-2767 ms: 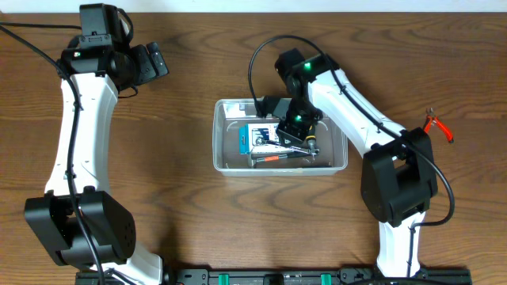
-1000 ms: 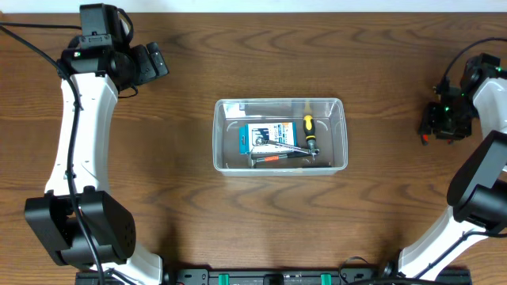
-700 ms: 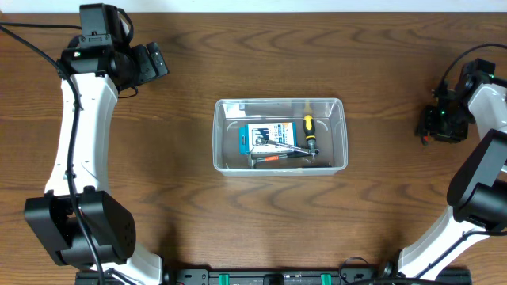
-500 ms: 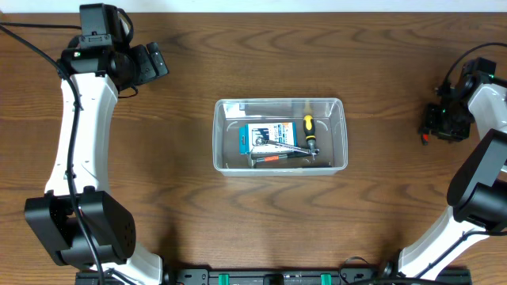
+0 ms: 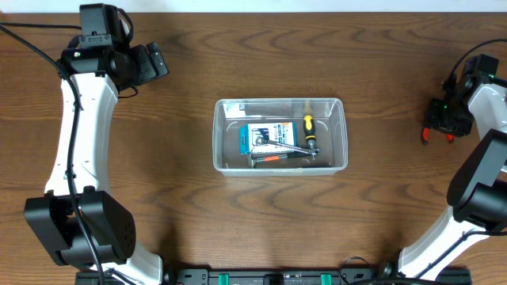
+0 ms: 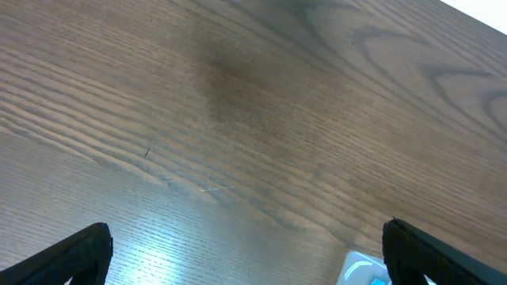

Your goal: Pack container

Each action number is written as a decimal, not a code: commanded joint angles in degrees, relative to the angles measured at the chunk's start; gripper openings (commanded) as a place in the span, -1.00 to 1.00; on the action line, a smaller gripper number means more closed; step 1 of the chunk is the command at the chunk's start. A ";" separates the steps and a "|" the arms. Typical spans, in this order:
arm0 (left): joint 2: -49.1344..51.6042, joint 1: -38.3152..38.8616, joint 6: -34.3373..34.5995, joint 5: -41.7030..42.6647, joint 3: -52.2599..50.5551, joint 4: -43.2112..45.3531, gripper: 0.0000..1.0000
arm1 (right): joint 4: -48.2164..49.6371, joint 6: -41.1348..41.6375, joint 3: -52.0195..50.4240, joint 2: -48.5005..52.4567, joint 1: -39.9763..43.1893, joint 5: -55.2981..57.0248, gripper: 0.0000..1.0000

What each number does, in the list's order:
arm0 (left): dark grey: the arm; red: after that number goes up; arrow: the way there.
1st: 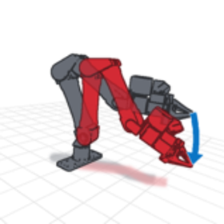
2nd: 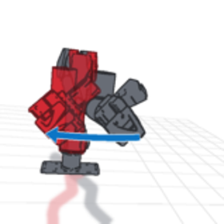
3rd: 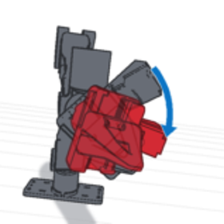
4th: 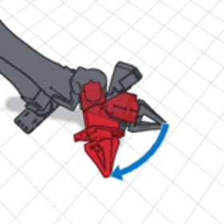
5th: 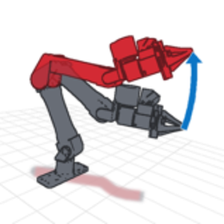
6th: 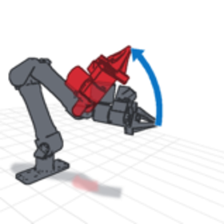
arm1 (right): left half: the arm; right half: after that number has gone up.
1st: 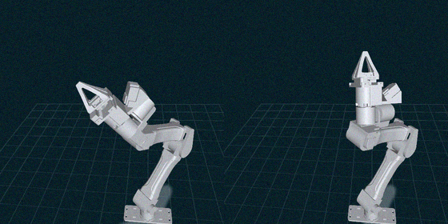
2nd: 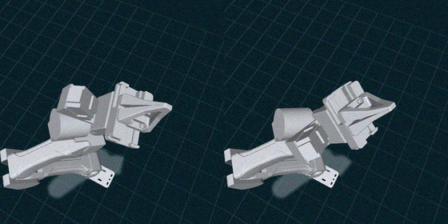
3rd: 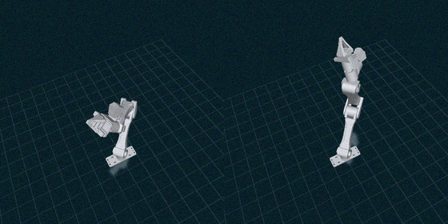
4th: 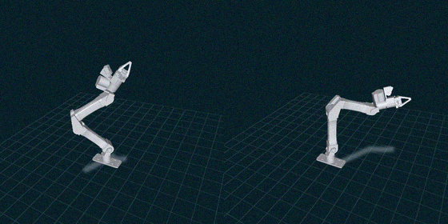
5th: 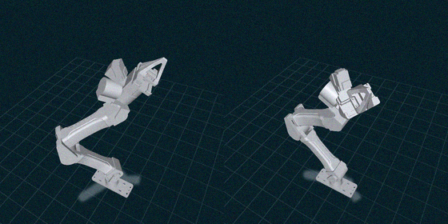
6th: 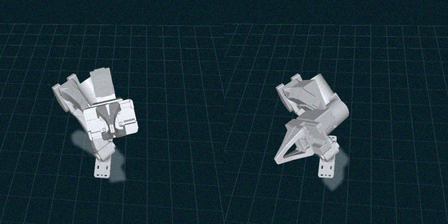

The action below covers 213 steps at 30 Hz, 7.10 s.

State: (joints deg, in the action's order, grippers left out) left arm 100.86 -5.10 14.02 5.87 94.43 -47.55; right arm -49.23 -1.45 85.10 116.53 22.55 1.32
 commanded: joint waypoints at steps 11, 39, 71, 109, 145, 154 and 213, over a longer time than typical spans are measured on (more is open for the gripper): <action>-0.02 -0.09 0.68 0.13 0.79 -0.09 0.96 | 1.05 1.84 -0.20 3.56 -1.01 0.63 0.04; -0.02 -0.09 0.68 0.13 0.76 -0.09 0.96 | -0.33 1.62 -0.42 6.38 -0.98 0.59 -0.98; -0.02 -0.09 0.68 0.13 0.79 -0.09 0.96 | -4.37 -8.09 0.42 -27.08 -12.37 -12.98 -0.98; -0.02 -0.09 0.68 0.13 0.79 -0.09 0.96 | -8.81 -21.31 0.39 0.13 -53.00 -9.29 -0.86; -0.02 -0.09 0.68 0.13 0.79 -0.09 0.96 | -17.57 -1.05 19.93 -22.14 -33.05 9.94 0.99; -0.02 -0.09 0.68 0.13 0.79 -0.11 0.96 | -17.70 -3.34 19.89 -23.30 -23.93 9.62 0.99; -0.02 -0.09 0.68 0.13 0.79 -0.09 0.96 | -6.67 -1.07 -6.56 -84.89 -25.20 11.74 0.98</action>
State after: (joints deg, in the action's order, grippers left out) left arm 100.84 -5.10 14.39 5.85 94.43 -47.53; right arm -58.76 -4.67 85.73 35.66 -2.26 14.85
